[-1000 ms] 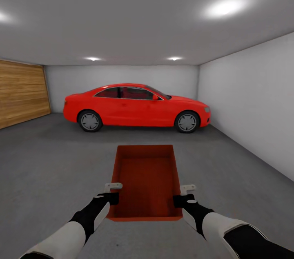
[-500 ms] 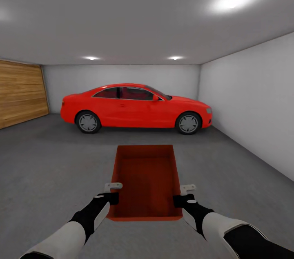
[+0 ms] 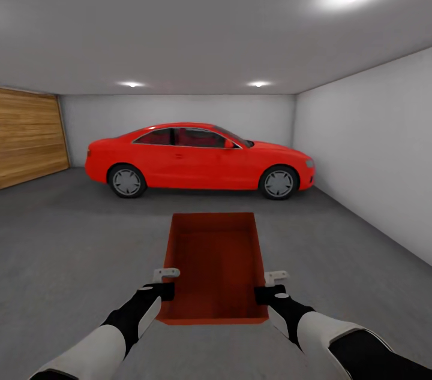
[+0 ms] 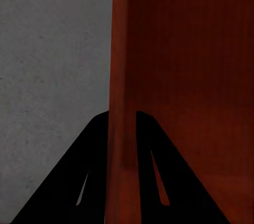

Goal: Move the two storage containers from the living room to the garage. In the garage, place one container on the floor and stack the other container on top of it (either order is fine).

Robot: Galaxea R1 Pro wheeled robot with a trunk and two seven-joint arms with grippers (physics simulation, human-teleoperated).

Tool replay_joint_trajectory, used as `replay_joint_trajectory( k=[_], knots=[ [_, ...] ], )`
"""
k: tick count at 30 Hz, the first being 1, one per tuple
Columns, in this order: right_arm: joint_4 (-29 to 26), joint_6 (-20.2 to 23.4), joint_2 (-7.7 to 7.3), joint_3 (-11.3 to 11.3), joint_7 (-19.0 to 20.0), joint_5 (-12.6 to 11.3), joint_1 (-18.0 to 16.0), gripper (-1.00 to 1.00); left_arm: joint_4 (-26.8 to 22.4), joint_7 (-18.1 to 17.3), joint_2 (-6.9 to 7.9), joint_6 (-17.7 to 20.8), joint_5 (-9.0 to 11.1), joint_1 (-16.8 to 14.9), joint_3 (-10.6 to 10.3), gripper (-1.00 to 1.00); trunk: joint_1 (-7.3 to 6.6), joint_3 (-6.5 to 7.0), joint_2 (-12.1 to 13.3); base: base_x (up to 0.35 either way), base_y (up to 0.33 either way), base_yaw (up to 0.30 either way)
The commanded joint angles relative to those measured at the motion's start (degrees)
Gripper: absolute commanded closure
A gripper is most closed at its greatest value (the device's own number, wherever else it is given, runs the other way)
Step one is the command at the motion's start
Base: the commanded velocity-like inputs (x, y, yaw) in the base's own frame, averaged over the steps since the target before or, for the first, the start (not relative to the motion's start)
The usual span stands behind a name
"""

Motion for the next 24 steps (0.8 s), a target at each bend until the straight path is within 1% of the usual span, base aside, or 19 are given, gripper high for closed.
replay_joint_trajectory(
  k=[1, 24],
  knots=[
    [0.18, -0.26, 0.22, -0.24, -0.07, -0.86, -0.03, 1.0, -0.91, 0.86, -0.02, 0.38, -0.59, -0.07, 1.04, 1.0, 0.05, -0.1, -0.08, 0.322, 0.0, 0.0],
    [0.18, -0.35, 0.21, -0.24, -0.07, -0.84, -0.03, 1.0, -0.91, 0.86, -0.02, 0.38, -0.59, -0.07, 1.04, 1.0, 0.05, -0.1, -0.08, 0.322, 0.0, 0.0]
  ],
)
